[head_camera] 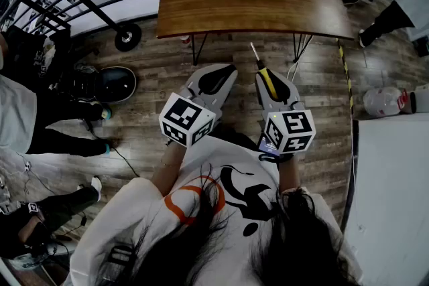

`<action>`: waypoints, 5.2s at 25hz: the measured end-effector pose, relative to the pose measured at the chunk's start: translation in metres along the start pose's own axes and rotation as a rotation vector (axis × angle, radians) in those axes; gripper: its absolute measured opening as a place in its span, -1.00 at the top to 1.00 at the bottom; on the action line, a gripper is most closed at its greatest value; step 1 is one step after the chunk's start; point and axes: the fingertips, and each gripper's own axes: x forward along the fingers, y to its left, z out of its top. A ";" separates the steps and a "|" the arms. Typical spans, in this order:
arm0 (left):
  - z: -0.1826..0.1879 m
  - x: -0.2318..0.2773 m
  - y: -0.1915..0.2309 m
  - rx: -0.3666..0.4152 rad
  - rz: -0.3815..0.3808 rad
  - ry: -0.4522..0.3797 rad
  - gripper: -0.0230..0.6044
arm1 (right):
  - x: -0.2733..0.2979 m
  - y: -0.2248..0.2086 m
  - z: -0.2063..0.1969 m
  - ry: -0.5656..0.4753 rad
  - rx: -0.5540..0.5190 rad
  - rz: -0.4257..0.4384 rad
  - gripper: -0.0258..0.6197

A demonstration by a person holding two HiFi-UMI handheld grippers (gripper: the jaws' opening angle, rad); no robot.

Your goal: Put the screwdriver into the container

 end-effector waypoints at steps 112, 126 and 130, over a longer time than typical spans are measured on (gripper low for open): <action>0.066 0.373 0.301 -0.128 0.330 0.081 0.93 | 0.457 -0.349 0.019 0.545 -0.330 0.543 0.59; 0.063 0.358 0.308 -0.132 0.367 0.091 0.93 | 0.503 -0.342 -0.012 0.655 -0.452 0.588 0.59; 0.064 0.351 0.311 -0.130 0.381 0.089 0.92 | 0.511 -0.342 -0.019 0.679 -0.470 0.581 0.59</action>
